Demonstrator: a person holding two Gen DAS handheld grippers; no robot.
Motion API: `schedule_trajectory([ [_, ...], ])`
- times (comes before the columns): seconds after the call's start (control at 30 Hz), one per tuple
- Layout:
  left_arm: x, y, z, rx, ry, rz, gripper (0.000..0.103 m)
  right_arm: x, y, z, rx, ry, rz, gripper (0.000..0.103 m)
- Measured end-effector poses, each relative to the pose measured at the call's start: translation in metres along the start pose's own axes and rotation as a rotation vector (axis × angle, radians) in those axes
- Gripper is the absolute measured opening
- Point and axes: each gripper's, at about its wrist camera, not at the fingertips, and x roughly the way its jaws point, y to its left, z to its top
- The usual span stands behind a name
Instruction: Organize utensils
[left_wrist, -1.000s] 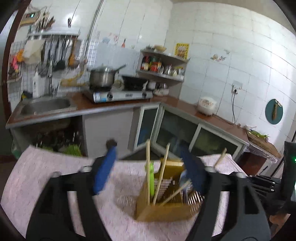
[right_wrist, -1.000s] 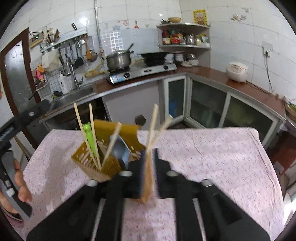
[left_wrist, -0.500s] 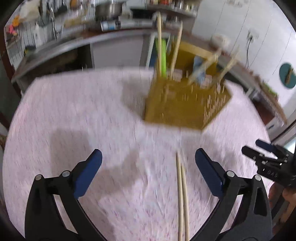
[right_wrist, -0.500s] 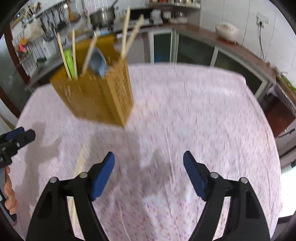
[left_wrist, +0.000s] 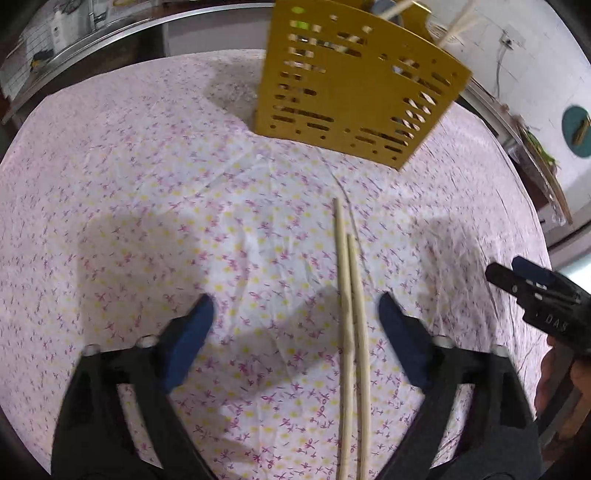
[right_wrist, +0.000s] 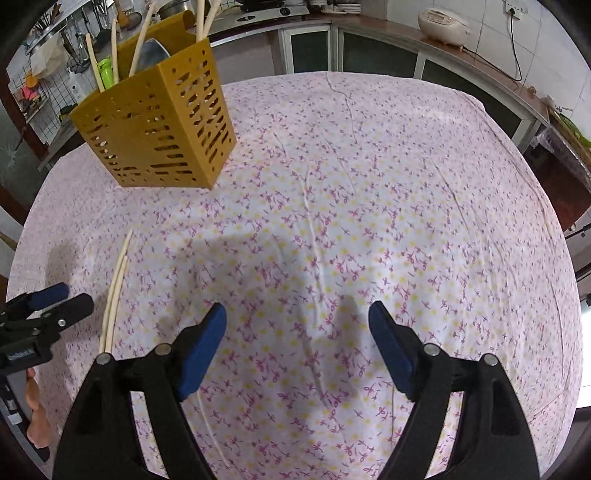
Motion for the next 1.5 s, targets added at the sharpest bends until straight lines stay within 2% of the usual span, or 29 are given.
schedule_trajectory([
  [0.1, 0.008, -0.007, 0.0, 0.014, 0.02, 0.004, 0.061, 0.003, -0.004, -0.001, 0.013, 0.006, 0.008, 0.078],
  [0.13, 0.01, -0.009, 0.0, 0.023, 0.021, 0.011, 0.054, 0.004, -0.005, -0.001, 0.018, 0.008, 0.01, 0.078],
  [0.17, 0.012, -0.011, 0.0, 0.03, 0.019, 0.02, 0.051, 0.005, -0.007, -0.002, 0.025, 0.01, 0.014, 0.078],
  [0.5, 0.022, -0.035, 0.008, 0.073, 0.029, 0.069, 0.044, 0.009, -0.012, -0.002, 0.029, 0.02, 0.015, 0.078],
  [0.7, 0.035, -0.056, 0.014, 0.109, 0.046, 0.129, 0.041, 0.012, -0.008, -0.002, 0.019, 0.031, 0.002, 0.078],
  [0.8, 0.039, -0.06, 0.019, 0.112, 0.039, 0.139, 0.032, 0.013, -0.006, -0.003, 0.018, 0.036, -0.006, 0.078],
  [0.97, 0.038, -0.054, 0.021, 0.143, 0.011, 0.121, 0.015, 0.012, 0.007, -0.004, 0.006, 0.04, -0.013, 0.078],
  [1.17, 0.03, -0.04, 0.024, 0.116, 0.012, 0.075, 0.0, 0.005, 0.036, -0.002, -0.044, 0.037, -0.028, 0.078],
  [1.27, 0.029, -0.029, 0.028, 0.097, 0.018, 0.102, 0.0, 0.0, 0.044, -0.001, -0.051, 0.035, -0.025, 0.078],
  [1.37, 0.037, -0.017, 0.032, 0.068, 0.056, 0.058, 0.0, -0.001, 0.047, -0.001, -0.05, 0.041, -0.019, 0.078],
  [1.5, 0.027, -0.015, 0.04, 0.018, 0.02, 0.031, 0.0, 0.0, 0.049, -0.002, -0.066, 0.051, -0.032, 0.078],
])
